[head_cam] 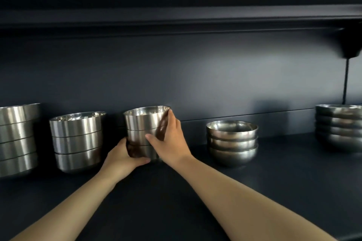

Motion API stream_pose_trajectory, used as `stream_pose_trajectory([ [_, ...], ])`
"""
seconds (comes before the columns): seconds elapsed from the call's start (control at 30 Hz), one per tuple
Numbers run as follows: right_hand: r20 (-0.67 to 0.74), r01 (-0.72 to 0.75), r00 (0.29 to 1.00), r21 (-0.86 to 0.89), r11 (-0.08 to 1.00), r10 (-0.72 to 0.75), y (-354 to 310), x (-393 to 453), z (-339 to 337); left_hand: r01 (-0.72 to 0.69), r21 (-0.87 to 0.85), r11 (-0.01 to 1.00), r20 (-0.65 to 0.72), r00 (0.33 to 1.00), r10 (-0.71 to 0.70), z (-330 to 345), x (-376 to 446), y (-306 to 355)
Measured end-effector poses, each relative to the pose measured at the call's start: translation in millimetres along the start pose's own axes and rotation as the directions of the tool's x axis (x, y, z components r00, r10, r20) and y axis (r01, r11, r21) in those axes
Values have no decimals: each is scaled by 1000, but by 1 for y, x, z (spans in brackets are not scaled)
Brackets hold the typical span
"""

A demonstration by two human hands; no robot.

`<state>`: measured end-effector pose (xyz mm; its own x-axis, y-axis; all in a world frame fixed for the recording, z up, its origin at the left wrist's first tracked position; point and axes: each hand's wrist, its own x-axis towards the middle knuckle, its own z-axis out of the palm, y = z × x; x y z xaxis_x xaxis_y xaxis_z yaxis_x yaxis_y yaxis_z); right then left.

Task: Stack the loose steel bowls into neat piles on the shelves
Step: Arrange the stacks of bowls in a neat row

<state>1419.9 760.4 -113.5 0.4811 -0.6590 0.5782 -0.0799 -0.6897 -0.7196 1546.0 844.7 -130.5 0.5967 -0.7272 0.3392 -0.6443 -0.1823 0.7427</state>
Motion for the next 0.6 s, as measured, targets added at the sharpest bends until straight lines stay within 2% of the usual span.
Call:
stream_pose_trajectory([
  [0.1,-2,-27,1000,1,1000,27,-10,-6,-7,-13,85,996,-74,997,19,-2,-7,9],
  [0.2,35,-3,999,-27,1000,4,-27,-23,-24,-16,93,996,-134,991,29,-9,-16,19],
  [0.3,169,176,974,-136,975,-153,-44,-56,-56,-69,68,995,-225,971,82,-12,-32,39],
  [0.4,300,393,902,-270,879,-312,-53,-88,-105,-99,37,994,-310,945,106,-9,-53,70],
  [0.47,317,449,879,-293,844,-357,-57,-103,-143,-86,-3,996,-293,953,81,2,-70,95],
  [0.6,278,448,885,-294,844,-373,-54,-121,-217,-15,-98,995,-144,990,1,46,-103,145],
])
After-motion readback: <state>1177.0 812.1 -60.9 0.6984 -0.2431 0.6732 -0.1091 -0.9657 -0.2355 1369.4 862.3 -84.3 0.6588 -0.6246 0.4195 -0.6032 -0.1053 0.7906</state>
